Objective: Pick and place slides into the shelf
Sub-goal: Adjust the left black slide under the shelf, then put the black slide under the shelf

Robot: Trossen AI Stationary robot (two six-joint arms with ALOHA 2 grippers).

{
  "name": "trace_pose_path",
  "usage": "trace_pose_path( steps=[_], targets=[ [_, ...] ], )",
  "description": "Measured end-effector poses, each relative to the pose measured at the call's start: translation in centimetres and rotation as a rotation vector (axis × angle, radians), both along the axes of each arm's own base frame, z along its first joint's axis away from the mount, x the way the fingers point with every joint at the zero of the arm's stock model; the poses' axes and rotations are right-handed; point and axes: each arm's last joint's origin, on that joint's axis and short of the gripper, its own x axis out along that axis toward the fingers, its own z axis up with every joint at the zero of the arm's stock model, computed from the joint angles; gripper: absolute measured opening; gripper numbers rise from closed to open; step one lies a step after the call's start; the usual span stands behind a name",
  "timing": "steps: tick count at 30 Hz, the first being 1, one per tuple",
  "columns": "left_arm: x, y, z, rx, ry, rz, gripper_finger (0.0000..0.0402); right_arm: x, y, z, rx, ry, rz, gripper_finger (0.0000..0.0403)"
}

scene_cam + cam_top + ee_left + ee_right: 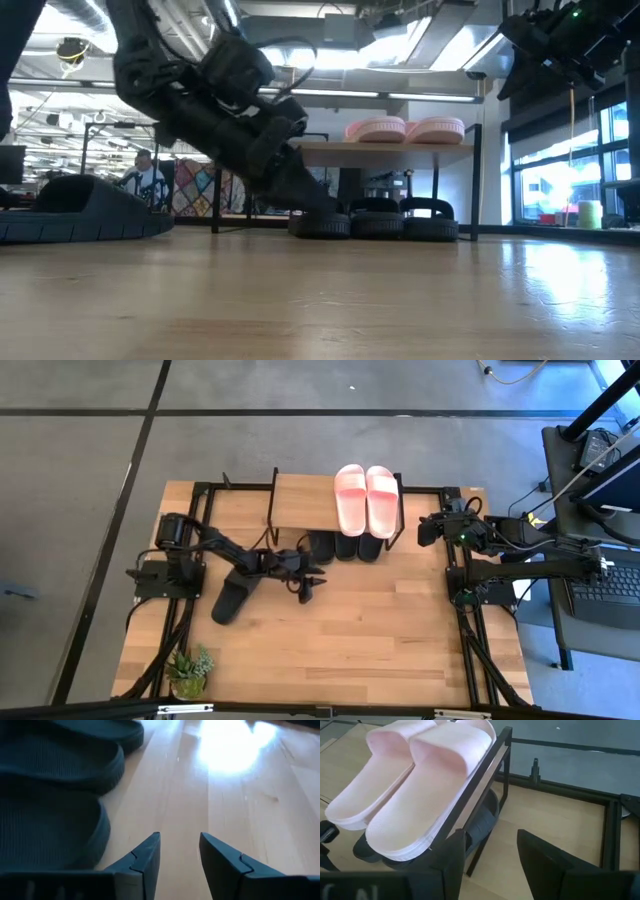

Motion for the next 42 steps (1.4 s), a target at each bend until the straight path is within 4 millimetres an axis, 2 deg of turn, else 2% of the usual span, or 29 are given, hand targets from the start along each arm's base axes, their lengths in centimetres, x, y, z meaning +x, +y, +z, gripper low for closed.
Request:
trace_pose_path(
  steps=[6, 16, 31, 36, 42],
  targets=[
    [1.3, 0.5, -0.3, 0.05, 0.008, 0.039, 0.0122, 0.0, 0.0, 0.0, 0.0, 0.002, 0.0, 0.0179],
    [0.7, 1.0, -1.4, 0.091, 0.114, 0.117, 0.0119, -0.1, 0.0, -0.1, 0.002, 0.017, 0.001, 0.0179],
    [0.7, 1.3, -1.3, 0.125, 0.113, 0.176, 0.0119, -0.2, 0.0, -0.2, 0.004, 0.031, 0.0, 0.0179],
    [0.7, 0.9, -1.4, 0.06, 0.121, 0.075, 0.0119, -0.2, 0.0, -0.2, 0.004, 0.032, 0.0, 0.0179],
    [-0.2, -0.1, -0.8, -0.013, 0.228, -0.056, 0.0119, -0.3, 0.1, -0.3, 0.01, 0.054, 0.003, 0.0179]
  ],
)
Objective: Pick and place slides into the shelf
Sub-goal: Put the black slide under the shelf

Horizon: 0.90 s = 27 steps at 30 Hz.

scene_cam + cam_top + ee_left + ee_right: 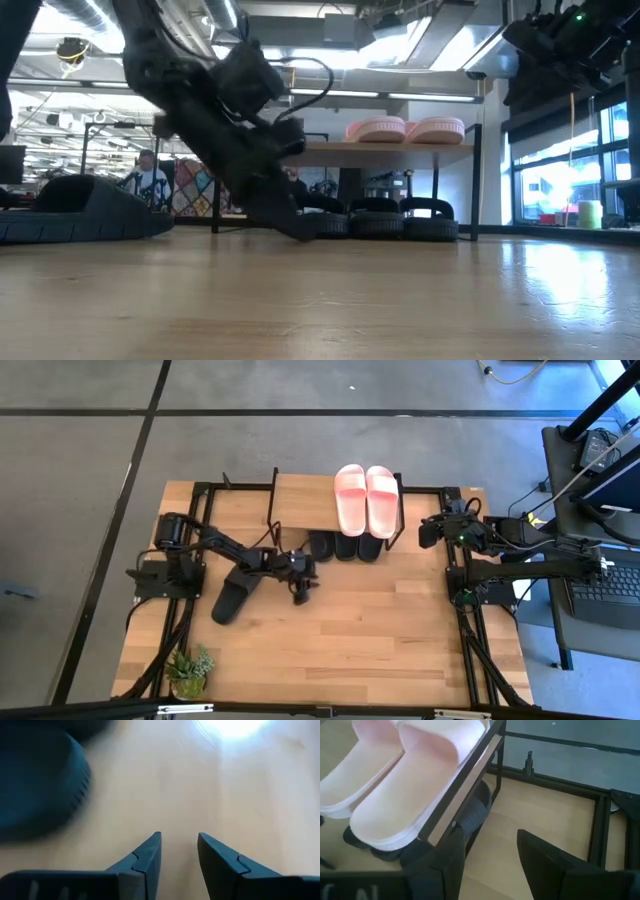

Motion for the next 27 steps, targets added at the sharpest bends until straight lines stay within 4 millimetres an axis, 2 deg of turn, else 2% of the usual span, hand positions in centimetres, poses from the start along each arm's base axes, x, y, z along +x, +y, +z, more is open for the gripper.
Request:
trace_pose_path(
  steps=[4, 10, 15, 19, 23, 27],
  targets=[
    [-1.3, -1.3, 2.1, -0.004, 0.064, -0.095, 0.0119, 0.0, 0.0, 0.0, 0.01, 0.004, 0.011, 0.0179],
    [-4.4, -2.2, 8.1, 0.132, 0.049, -0.154, 0.0119, 0.0, 0.0, -0.1, 0.01, 0.008, 0.011, 0.0179],
    [-7.2, -2.6, 12.9, 0.144, -0.085, -0.158, 0.0119, 0.0, 0.0, -0.1, 0.009, 0.008, 0.012, 0.0179],
    [-9.1, -3.1, 16.0, 0.111, -0.226, -0.153, 0.0119, 0.0, 0.0, -0.1, 0.009, 0.009, 0.012, 0.0179],
    [-10.7, -3.2, 17.7, 0.079, -0.301, -0.131, 0.0125, 0.0, 0.0, -0.1, 0.01, 0.007, 0.011, 0.0179],
    [-11.8, -3.6, 18.0, 0.047, -0.278, -0.148, 0.0156, 0.0, 0.0, -0.1, 0.01, 0.006, 0.011, 0.0179]
  ],
)
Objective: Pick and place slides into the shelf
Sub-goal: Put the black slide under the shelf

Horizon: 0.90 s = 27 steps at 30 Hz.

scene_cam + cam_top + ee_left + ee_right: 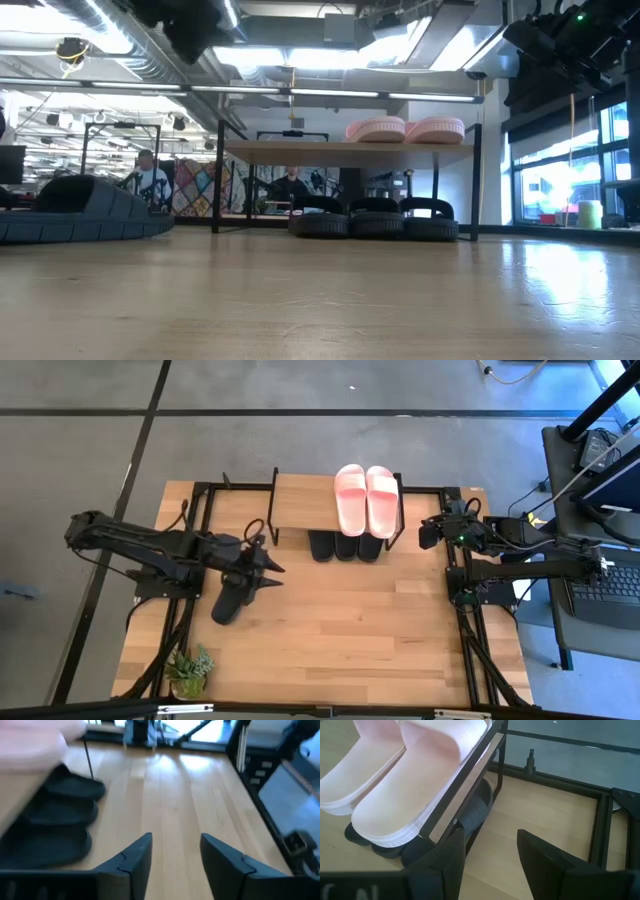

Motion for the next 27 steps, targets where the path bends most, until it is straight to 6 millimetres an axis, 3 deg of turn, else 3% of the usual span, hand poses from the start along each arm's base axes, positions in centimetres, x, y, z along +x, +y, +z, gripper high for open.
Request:
trace_pose_path(
  steps=[9, 18, 27],
  targets=[
    [-2.1, -0.9, -2.7, 0.09, 0.338, -0.019, 0.0227, 0.0, 0.0, 0.0, 0.004, -0.006, -0.005, 0.0179],
    [-4.8, -1.7, -4.2, 0.385, 0.582, 0.02, 0.0233, 0.0, 0.0, 0.0, 0.023, -0.036, -0.033, 0.0179],
    [-4.8, -3.3, -4.6, 0.463, 0.594, -0.05, 0.0234, 0.0, 0.0, 0.0, 0.025, -0.038, -0.036, 0.0179]
  ],
)
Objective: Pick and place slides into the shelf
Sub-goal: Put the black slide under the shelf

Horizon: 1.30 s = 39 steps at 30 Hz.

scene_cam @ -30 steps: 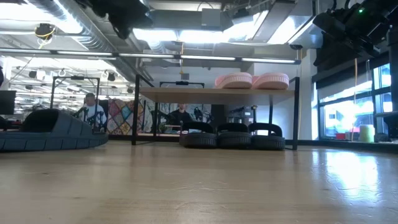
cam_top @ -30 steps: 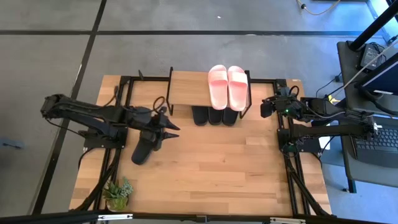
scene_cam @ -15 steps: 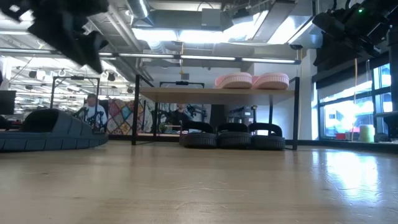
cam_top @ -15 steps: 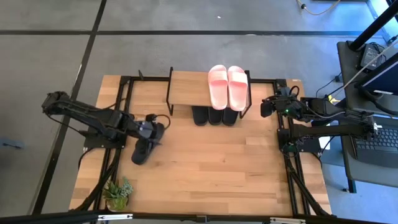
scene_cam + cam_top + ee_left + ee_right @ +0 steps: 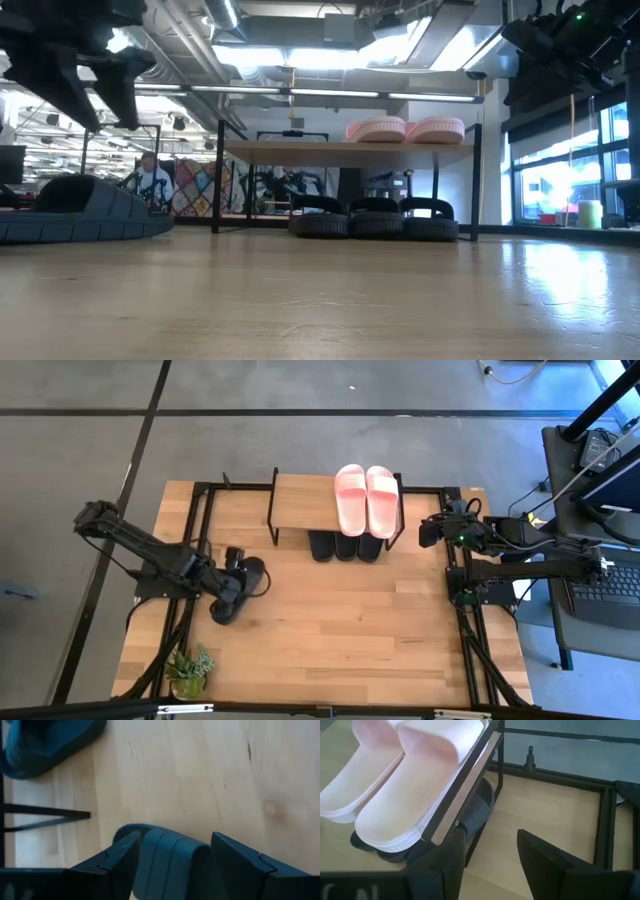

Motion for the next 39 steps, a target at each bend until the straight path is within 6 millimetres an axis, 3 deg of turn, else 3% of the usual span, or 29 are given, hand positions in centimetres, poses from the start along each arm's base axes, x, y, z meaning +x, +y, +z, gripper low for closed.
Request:
trace_pose_path(
  steps=[9, 21, 39],
  targets=[
    [1.3, -1.0, -2.8, 0.023, 0.162, 0.112, 0.0234, 0.1, 0.0, 0.0, 0.009, -0.008, -0.012, 0.0179],
    [2.4, -1.2, -7.0, 0.213, 0.391, 0.238, 0.0234, 0.9, -0.2, -0.5, 0.016, 0.038, -0.012, 0.0179],
    [2.9, -1.5, -7.7, 0.216, 0.401, 0.238, 0.0234, 1.5, -0.3, -0.8, 0.021, 0.071, -0.012, 0.0179]
  ],
)
